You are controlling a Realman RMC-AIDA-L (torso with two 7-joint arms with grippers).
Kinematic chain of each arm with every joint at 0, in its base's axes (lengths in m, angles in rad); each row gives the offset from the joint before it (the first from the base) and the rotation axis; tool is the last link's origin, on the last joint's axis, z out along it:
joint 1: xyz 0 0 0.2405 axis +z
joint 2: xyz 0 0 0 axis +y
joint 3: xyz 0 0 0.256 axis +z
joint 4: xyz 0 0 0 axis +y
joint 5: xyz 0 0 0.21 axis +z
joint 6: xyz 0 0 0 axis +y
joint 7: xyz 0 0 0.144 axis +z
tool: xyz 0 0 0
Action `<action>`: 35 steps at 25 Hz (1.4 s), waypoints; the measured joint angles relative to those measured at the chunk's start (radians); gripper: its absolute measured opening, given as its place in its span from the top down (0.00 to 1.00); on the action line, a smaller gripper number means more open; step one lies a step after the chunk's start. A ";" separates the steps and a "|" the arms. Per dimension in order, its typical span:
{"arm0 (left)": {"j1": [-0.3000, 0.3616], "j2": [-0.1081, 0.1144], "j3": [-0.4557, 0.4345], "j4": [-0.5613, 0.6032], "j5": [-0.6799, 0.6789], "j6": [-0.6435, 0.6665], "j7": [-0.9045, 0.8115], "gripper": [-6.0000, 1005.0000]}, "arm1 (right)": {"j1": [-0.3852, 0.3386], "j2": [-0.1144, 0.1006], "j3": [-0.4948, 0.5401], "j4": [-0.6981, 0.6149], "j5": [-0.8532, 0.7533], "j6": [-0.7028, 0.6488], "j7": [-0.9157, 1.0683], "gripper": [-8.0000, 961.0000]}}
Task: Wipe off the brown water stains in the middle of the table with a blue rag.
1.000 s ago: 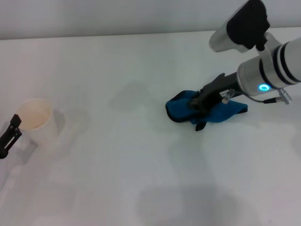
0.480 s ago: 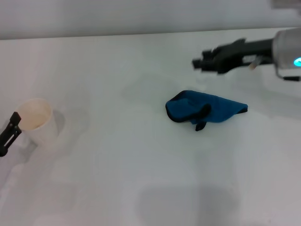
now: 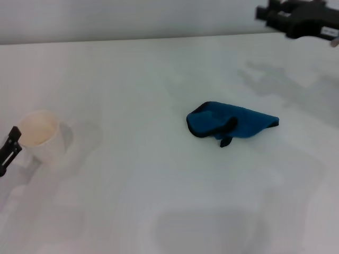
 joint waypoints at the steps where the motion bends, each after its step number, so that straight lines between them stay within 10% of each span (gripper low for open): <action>1: 0.003 0.000 0.000 0.001 0.000 0.000 0.000 0.13 | 0.000 0.000 0.016 0.035 0.045 -0.002 -0.048 0.55; 25: -0.006 -0.002 0.000 0.001 -0.073 0.050 0.002 0.13 | 0.003 -0.001 0.448 0.759 0.450 0.203 -1.274 0.52; 35: -0.012 -0.006 0.000 0.006 -0.157 0.053 0.026 0.13 | 0.006 -0.001 0.528 0.866 0.454 0.144 -1.345 0.35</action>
